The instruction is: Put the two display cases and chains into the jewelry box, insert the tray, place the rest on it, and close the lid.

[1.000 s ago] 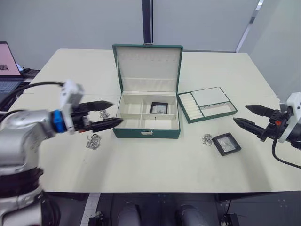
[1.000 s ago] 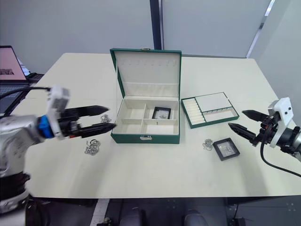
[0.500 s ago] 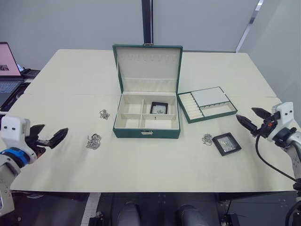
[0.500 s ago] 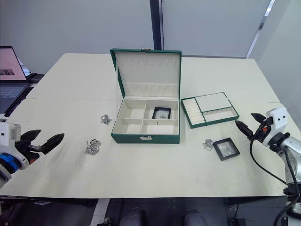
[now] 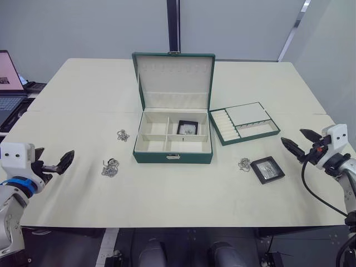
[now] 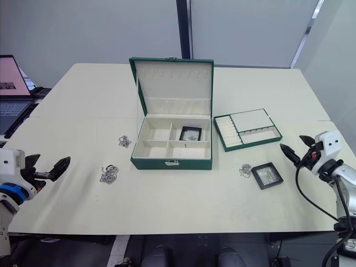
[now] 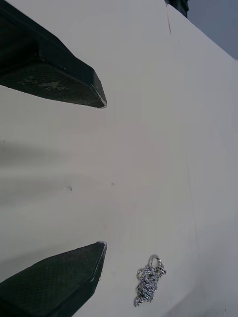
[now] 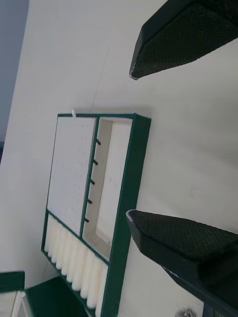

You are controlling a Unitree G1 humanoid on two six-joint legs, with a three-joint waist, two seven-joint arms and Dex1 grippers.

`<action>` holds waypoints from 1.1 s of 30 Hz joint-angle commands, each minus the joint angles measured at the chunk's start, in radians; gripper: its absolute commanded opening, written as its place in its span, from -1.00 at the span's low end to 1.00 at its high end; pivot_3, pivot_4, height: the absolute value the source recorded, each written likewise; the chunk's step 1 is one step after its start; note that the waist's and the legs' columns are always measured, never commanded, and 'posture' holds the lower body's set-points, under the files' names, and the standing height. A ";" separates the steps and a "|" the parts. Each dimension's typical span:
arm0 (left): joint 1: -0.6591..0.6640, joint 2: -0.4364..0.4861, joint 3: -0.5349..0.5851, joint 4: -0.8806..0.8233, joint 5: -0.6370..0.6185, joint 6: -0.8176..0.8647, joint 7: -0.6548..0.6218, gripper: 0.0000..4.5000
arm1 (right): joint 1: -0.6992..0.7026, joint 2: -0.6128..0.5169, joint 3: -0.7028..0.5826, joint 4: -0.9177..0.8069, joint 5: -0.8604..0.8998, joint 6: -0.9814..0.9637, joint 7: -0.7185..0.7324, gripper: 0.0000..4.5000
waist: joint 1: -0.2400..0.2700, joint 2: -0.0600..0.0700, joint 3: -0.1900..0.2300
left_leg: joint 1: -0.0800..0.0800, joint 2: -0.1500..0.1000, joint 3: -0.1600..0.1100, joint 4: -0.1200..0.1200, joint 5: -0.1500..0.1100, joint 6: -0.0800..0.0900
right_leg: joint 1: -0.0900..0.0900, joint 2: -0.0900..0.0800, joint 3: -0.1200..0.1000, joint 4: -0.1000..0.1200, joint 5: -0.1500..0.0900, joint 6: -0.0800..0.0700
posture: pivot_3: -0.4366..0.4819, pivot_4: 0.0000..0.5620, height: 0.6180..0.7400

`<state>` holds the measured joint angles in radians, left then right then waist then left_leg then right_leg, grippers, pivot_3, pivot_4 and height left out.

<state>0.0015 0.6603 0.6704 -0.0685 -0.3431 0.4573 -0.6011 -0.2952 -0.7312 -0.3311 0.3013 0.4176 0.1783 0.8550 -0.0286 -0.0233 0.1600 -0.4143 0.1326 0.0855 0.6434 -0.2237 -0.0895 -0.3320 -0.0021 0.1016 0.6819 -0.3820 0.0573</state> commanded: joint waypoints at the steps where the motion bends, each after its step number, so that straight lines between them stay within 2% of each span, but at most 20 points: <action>1: 0.044 -0.037 0.008 -0.139 -0.052 0.015 0.029 0.99 | -0.025 -0.051 -0.007 -0.200 0.108 0.123 0.069 1.00 | 0.000 0.002 -0.001 | 0.000 0.000 0.000 0.000 0.000 0.000 | 0.000 0.000 0.000 0.000 0.000 0.000 | -0.05 -0.47 1.00; 5: 0.124 -0.140 -0.007 -0.318 -0.090 0.064 0.112 0.99 | -0.061 -0.076 0.094 -0.433 0.215 0.288 0.152 1.00 | -0.006 0.004 -0.002 | 0.000 0.001 0.000 0.000 0.000 0.000 | 0.000 0.001 0.001 0.000 0.000 0.000 | -0.05 -0.47 1.00; 9: 0.202 -0.227 -0.056 -0.446 -0.103 0.093 0.179 0.99 | -0.143 -0.063 0.184 -0.543 0.267 0.373 0.183 1.00 | -0.001 0.002 -0.003 | 0.000 0.000 -0.002 0.000 0.000 0.000 | 0.001 0.001 0.001 0.000 0.000 0.000 | -0.05 -0.47 1.00; 15: 0.256 -0.341 -0.139 -0.431 -0.055 0.036 0.259 0.99 | -0.255 -0.013 0.326 -0.591 0.263 0.422 0.215 1.00 | 0.003 0.000 -0.004 | 0.000 -0.001 -0.002 0.000 -0.001 0.000 | 0.001 0.000 0.000 -0.001 0.000 0.000 | -0.05 -0.47 1.00; 20: 0.251 -0.409 -0.245 -0.446 -0.004 0.011 0.331 0.99 | -0.316 0.021 0.373 -0.572 0.225 0.406 0.209 1.00 | 0.003 0.000 -0.004 | 0.000 -0.001 -0.002 0.001 -0.001 0.000 | 0.002 0.000 0.000 -0.001 0.000 0.000 | -0.05 -0.47 1.00; 24: 0.233 -0.427 -0.289 -0.420 0.025 -0.017 0.360 0.99 | -0.328 0.032 0.379 -0.573 0.222 0.410 0.215 1.00 | 0.002 0.000 -0.005 | 0.000 -0.001 -0.002 0.000 -0.001 0.000 | 0.002 0.000 0.001 -0.002 0.000 0.000 | -0.05 -0.47 1.00; 33: 0.175 -0.389 -0.326 -0.316 0.076 -0.021 0.376 0.99 | -0.321 0.019 0.374 -0.579 0.223 0.422 0.234 1.00 | 0.002 0.000 -0.004 | 0.000 0.000 -0.002 0.000 -0.001 0.000 | 0.001 0.000 0.001 -0.001 0.000 0.000 | -0.05 -0.47 1.00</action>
<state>0.1834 0.2561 0.3437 -0.3805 -0.2766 0.4487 -0.2285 -0.6084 -0.7009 0.0622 -0.2538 0.6393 0.6017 1.0830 -0.0266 -0.0234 0.1555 -0.4141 0.1321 0.0835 0.6436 -0.2243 -0.0895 -0.3307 -0.0017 0.1024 0.6804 -0.3819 0.0572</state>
